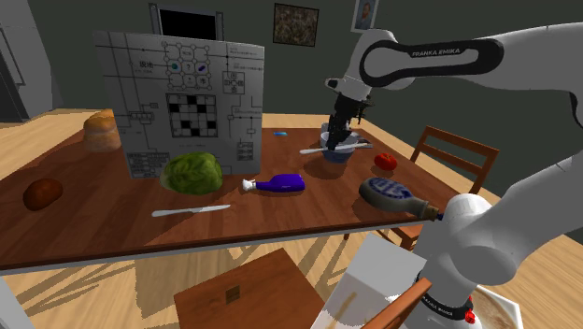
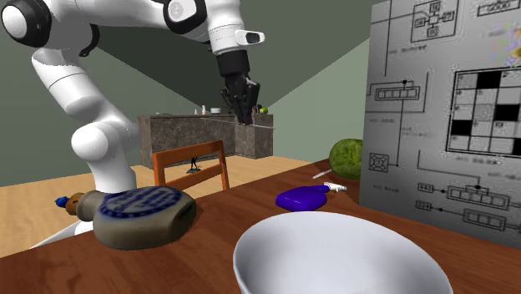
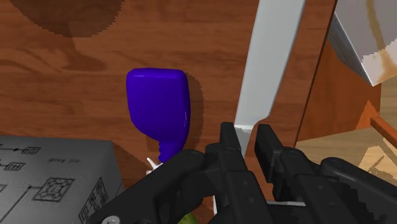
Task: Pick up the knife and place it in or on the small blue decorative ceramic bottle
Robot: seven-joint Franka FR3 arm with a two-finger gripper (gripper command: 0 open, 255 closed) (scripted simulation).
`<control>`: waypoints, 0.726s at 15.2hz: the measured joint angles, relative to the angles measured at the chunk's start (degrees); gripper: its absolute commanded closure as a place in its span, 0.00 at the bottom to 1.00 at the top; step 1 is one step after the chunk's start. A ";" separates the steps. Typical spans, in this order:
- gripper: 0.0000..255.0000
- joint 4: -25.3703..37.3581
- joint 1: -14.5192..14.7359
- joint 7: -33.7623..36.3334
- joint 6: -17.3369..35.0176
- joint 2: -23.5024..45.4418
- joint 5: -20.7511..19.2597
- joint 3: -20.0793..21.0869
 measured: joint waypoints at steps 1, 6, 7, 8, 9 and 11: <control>1.00 -0.97 -0.52 -0.16 -0.80 -1.76 -0.47 -0.03; 1.00 -4.75 -4.17 -4.22 -4.88 -9.69 -3.65 -2.89; 1.00 -5.25 -4.89 -4.85 -6.08 -11.35 -4.22 -3.23; 1.00 -5.60 -5.61 -5.68 -7.14 -12.73 -4.85 -3.78; 1.00 -6.07 -6.48 -6.95 -8.00 -14.06 -5.70 -4.79; 1.00 -7.16 -8.06 -8.62 -9.84 -16.96 -7.05 -5.87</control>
